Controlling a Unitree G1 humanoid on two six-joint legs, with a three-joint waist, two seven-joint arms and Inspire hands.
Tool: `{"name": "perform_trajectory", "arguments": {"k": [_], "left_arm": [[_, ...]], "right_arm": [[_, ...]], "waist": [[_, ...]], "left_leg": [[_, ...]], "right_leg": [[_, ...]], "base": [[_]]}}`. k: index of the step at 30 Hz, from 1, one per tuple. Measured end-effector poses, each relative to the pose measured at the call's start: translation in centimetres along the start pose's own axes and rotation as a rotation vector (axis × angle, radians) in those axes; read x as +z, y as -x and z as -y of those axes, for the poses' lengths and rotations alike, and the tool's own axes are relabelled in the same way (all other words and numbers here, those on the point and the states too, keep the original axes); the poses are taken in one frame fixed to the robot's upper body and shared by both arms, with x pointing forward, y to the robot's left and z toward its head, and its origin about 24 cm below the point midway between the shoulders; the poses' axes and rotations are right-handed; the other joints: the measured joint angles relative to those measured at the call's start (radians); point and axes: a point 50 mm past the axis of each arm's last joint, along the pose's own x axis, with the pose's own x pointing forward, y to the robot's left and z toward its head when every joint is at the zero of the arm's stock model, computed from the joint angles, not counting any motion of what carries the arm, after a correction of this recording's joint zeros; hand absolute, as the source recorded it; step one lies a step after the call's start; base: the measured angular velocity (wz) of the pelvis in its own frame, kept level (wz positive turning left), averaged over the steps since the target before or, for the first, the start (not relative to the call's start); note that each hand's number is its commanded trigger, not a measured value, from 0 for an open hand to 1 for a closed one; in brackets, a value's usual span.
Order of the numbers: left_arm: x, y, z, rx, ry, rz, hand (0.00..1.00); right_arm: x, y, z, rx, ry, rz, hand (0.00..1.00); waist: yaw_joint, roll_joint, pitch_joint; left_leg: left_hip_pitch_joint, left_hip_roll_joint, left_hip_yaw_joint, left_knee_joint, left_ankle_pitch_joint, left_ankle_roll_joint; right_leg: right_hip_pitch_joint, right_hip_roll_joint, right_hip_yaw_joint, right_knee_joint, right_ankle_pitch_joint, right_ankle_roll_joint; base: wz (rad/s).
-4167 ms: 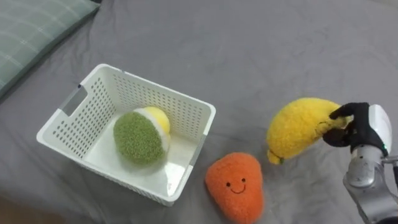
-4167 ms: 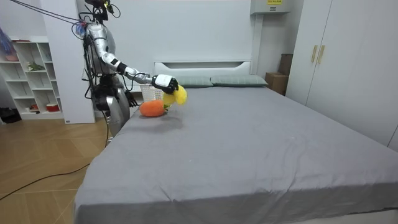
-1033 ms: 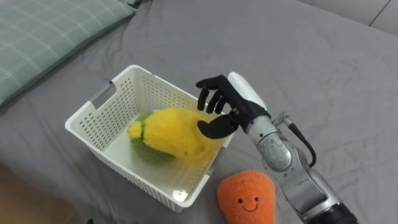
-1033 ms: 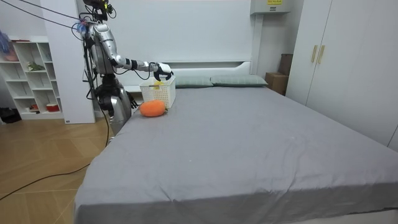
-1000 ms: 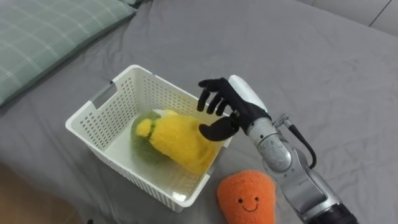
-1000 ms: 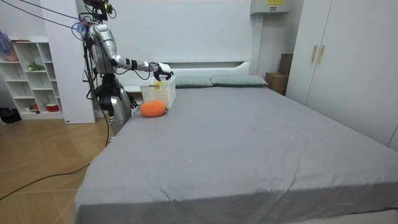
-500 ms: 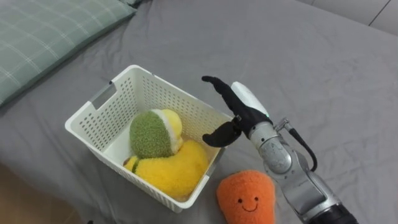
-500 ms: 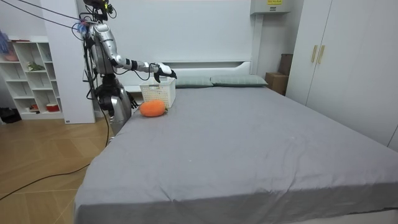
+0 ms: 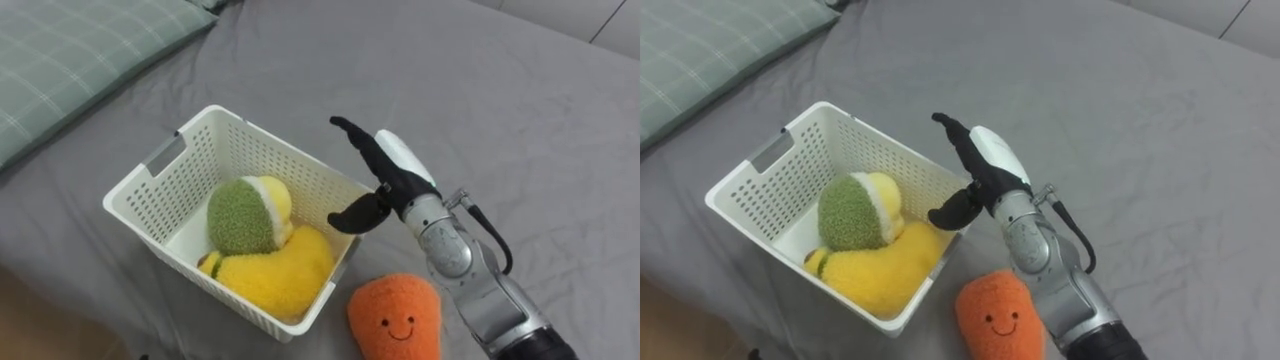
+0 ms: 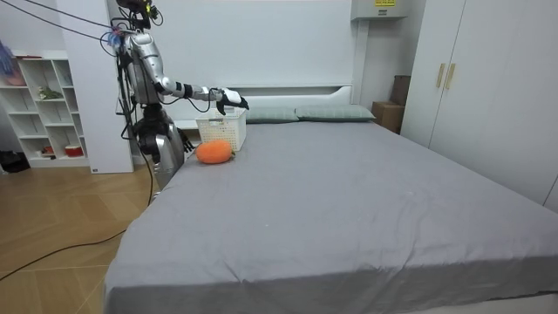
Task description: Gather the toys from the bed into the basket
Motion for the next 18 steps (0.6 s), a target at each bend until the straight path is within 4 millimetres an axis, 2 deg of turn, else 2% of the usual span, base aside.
{"name": "perform_trajectory", "arguments": {"k": [6, 7, 13, 16, 18], "left_arm": [[-0.5, 0.0, 0.2, -0.017, 0.006, -0.020, 0.00], [-0.5, 0.0, 0.2, -0.016, 0.011, -0.020, 0.00], [-1.2, 0.2, 0.1, 0.000, 0.043, -0.042, 0.00], [-1.6, 0.4, 0.2, 0.003, 0.062, -0.056, 0.00], [-1.9, 0.5, 0.4, 0.002, 0.070, -0.058, 0.00]], "right_arm": [[-0.7, 0.4, 0.3, -0.021, -0.061, -0.021, 0.00], [-0.8, 0.4, 0.4, -0.026, -0.072, -0.023, 0.00], [-2.4, 1.5, 1.8, -0.124, -0.205, -0.059, 0.00], [-3.9, 2.7, 1.8, -0.162, -0.258, -0.114, 0.00], [-4.9, 3.5, 1.4, -0.174, -0.284, -0.154, 0.00]], "waist": [[-0.015, -0.002, -0.0013], [-0.030, -0.002, -0.0017], [-0.059, 0.001, -0.0048], [-0.069, 0.012, -0.0104], [-0.070, 0.026, -0.0142]], "left_leg": [[0.011, 0.002, 0.021, -0.003, 0.000, 0.000], [0.010, 0.002, 0.020, -0.002, 0.000, 0.000], [0.013, 0.002, 0.026, -0.002, 0.000, 0.000], [0.018, 0.003, 0.036, -0.003, -0.001, 0.001], [0.026, 0.005, 0.051, -0.006, -0.002, 0.001]], "right_leg": [[0.004, 0.001, 0.010, 0.001, 0.000, 0.000], [0.004, 0.001, 0.014, 0.001, 0.000, 0.000], [0.004, 0.001, 0.021, 0.003, 0.000, 0.000], [0.005, 0.001, 0.025, 0.003, 0.000, 0.000], [0.005, 0.002, 0.044, 0.004, 0.000, 0.000]], "base": [[-0.08], [0.00], [-0.01], [-0.08], [-0.18]]}}
